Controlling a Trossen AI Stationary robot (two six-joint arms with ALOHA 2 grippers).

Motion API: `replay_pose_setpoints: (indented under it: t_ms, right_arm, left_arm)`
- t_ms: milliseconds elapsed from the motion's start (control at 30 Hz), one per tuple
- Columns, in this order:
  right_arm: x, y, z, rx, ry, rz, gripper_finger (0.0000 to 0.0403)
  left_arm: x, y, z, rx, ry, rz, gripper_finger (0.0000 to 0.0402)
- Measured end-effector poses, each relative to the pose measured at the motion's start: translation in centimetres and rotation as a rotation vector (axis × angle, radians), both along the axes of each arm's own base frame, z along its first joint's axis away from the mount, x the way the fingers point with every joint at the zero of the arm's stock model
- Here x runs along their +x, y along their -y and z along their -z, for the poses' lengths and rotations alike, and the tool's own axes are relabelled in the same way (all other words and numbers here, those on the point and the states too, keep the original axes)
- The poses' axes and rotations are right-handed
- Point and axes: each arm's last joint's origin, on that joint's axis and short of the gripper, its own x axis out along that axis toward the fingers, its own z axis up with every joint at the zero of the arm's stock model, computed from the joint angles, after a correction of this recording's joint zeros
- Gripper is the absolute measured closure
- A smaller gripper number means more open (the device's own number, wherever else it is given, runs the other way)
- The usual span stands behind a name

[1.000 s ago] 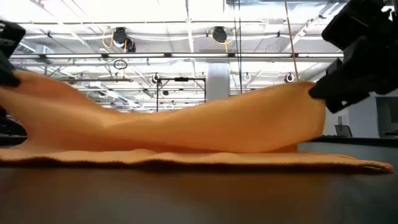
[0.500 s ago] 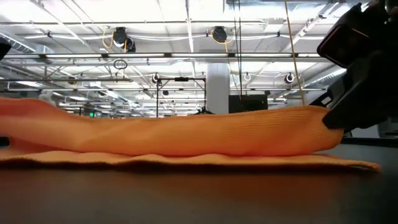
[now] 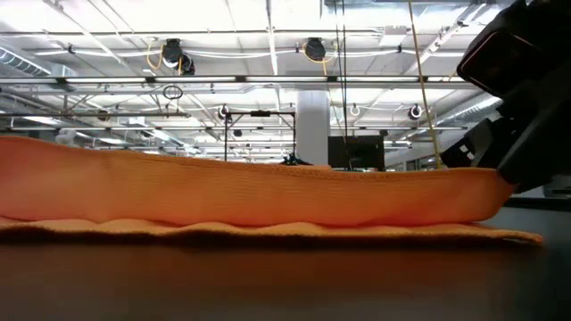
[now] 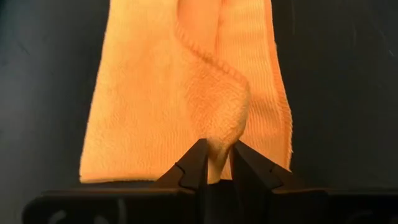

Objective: Fold microfiber towels
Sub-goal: Fold the orange microfiber towel

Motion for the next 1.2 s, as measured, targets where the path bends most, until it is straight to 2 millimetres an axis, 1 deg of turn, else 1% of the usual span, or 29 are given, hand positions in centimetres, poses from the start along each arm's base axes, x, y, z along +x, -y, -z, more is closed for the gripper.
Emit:
replay_pose_setpoints:
  t_ms: [133,400,567,700,800,933,1000,1100,1200]
  right_arm:
    - [-0.1,-0.1,0.0,0.022,-0.013,-0.031,0.0264]
    - [-0.1,-0.2,0.0,0.043,-0.024,-0.05,0.0262]
    - [-0.1,-0.1,-0.2,0.105,-0.056,-0.063,0.0261]
    - [0.0,0.0,-1.2,0.125,-0.024,-0.062,0.0261]
    - [-0.2,0.1,-2.4,0.133,0.006,-0.06,0.0261]
    - [-0.2,1.1,-3.3,0.065,0.028,0.069,0.0261]
    - [0.0,1.6,-3.3,0.03,0.041,0.125,0.0261]
    - [0.3,2.2,-3.2,0.006,0.046,0.166,0.0261]
    - [0.5,2.8,-3.1,-0.022,0.04,0.212,0.0261]
  left_arm:
    - [-0.1,0.1,0.1,-0.04,-0.035,-0.008,0.033]
    - [-0.3,0.3,0.2,-0.126,-0.123,-0.038,0.033]
    - [0.3,0.8,0.0,-0.215,-0.093,-0.067,0.033]
    - [1.0,1.3,-0.7,-0.258,-0.07,-0.038,0.033]
    - [1.6,1.7,-1.6,-0.269,-0.028,-0.044,0.033]
    - [2.9,1.7,-2.3,-0.266,0.109,-0.1,0.033]
    - [3.5,1.5,-2.4,-0.248,0.158,-0.114,0.033]
    - [4.3,1.3,-2.2,-0.234,0.195,-0.149,0.033]
    - [5.1,1.2,-1.9,-0.242,0.267,-0.237,0.033]
